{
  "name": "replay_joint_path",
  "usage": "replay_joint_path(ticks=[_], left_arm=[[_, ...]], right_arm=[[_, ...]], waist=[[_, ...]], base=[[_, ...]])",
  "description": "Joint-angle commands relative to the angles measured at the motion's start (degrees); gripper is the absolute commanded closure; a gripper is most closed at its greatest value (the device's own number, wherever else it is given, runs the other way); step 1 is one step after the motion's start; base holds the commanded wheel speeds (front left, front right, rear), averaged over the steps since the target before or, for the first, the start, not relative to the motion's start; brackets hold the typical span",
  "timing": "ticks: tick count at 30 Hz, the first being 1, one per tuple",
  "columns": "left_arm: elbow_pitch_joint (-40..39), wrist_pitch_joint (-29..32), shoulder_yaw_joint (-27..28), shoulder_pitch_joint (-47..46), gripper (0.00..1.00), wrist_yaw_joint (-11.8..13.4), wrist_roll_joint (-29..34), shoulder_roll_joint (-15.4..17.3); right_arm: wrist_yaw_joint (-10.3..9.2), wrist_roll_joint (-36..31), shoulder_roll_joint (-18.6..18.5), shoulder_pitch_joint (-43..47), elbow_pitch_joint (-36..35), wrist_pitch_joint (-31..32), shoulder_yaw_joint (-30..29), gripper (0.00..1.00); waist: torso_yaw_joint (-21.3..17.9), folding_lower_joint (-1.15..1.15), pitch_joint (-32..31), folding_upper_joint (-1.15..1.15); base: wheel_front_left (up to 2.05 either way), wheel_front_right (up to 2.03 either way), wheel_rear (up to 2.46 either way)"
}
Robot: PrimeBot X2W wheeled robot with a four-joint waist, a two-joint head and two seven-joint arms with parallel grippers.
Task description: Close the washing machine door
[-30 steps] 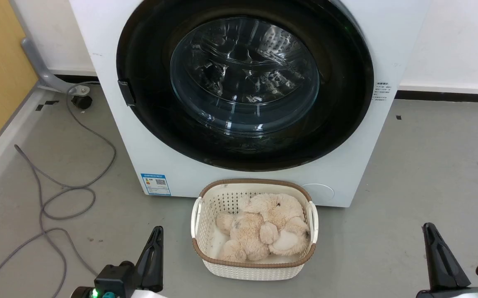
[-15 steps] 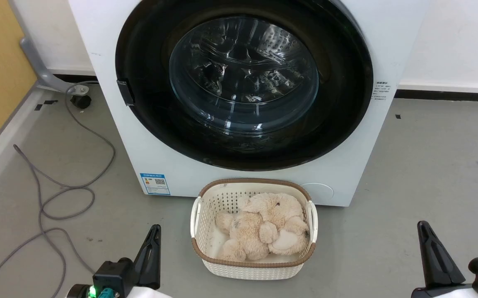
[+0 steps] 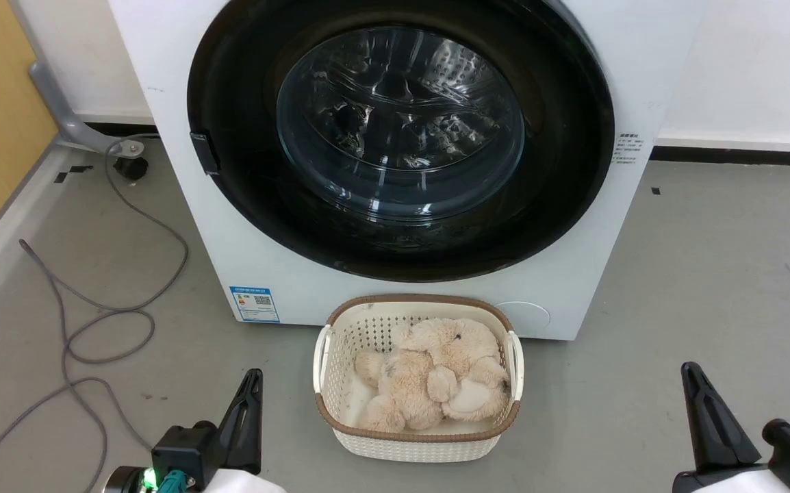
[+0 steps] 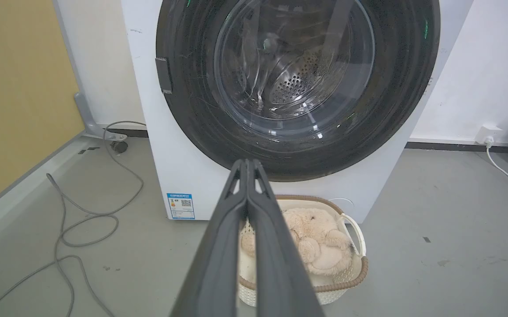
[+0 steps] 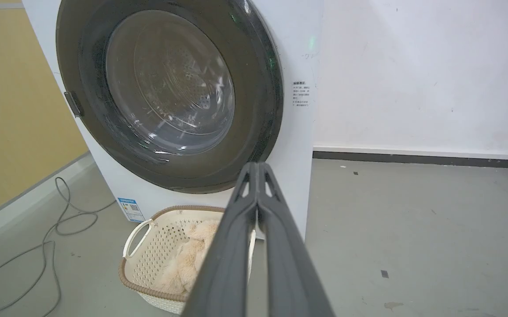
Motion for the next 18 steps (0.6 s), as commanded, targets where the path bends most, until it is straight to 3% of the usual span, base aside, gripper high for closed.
replay_joint_path(ticks=[1,18], left_arm=[[-0.44,0.32,0.32,-0.93,1.00,0.37,0.66,0.02],[-1.30,2.19,1.20,-1.43,1.00,0.51,1.84,0.02]], right_arm=[[-0.01,-0.66,0.43,-1.17,0.26,0.39,0.20,1.00],[-0.02,-2.27,0.77,-2.27,0.51,1.88,0.80,1.00]], waist=[[-0.03,0.00,0.02,0.00],[-0.30,0.00,0.16,0.00]], base=[[0.00,0.00,0.00],[0.00,0.00,0.00]])
